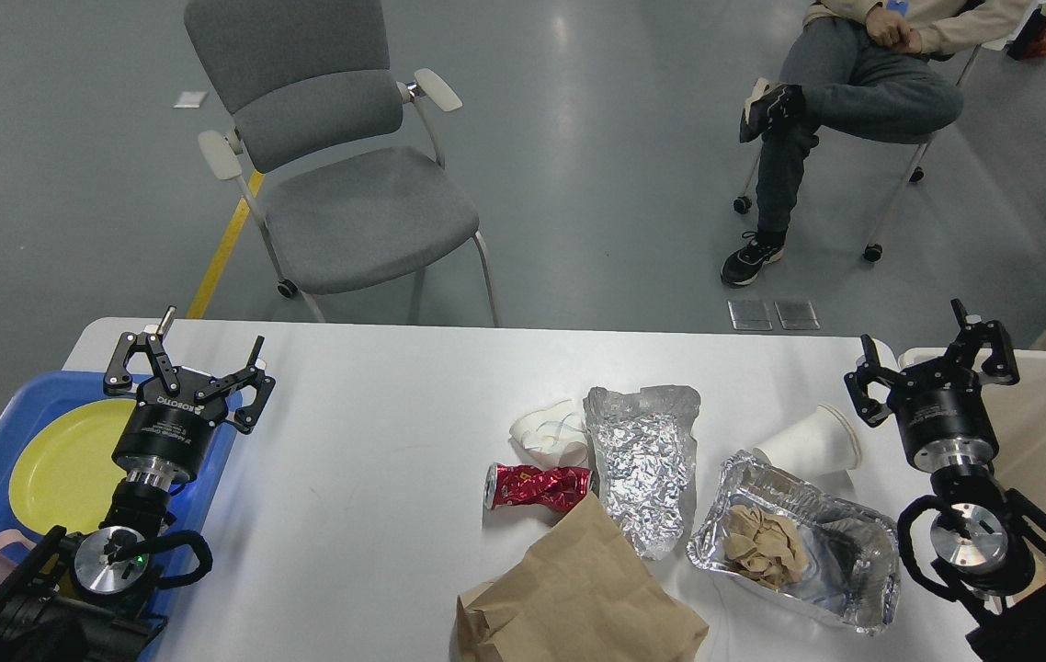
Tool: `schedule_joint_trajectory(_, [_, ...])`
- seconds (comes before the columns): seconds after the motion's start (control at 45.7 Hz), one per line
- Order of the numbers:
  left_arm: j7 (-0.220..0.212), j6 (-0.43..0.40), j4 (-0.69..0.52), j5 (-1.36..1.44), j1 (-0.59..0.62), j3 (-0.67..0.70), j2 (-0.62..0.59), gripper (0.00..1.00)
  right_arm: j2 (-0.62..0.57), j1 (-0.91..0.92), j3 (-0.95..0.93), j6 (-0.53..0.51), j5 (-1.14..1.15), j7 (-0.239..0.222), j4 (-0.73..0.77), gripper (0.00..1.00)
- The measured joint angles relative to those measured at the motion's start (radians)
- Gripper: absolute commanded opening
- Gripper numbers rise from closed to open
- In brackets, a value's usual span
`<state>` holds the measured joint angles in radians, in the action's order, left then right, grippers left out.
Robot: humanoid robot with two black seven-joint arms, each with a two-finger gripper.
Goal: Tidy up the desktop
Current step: 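Raise the right gripper toward the foil tray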
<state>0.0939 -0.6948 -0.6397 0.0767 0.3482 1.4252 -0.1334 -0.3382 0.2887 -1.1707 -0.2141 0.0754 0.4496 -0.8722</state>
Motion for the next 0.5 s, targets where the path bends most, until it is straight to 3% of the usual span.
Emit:
schedule_joint_trajectory(0.306, [0.000, 0.000, 0.000, 0.000, 0.000, 0.000, 0.000, 0.96, 0.009, 0.020, 0.049, -0.002, 0.001, -0.014, -0.009, 1.00])
schedule_joint_trajectory(0.503, [0.000, 0.000, 0.000, 0.000, 0.000, 0.000, 0.000, 0.96, -0.026, 0.053, 0.053, -0.026, 0.001, -0.070, -0.005, 1.00])
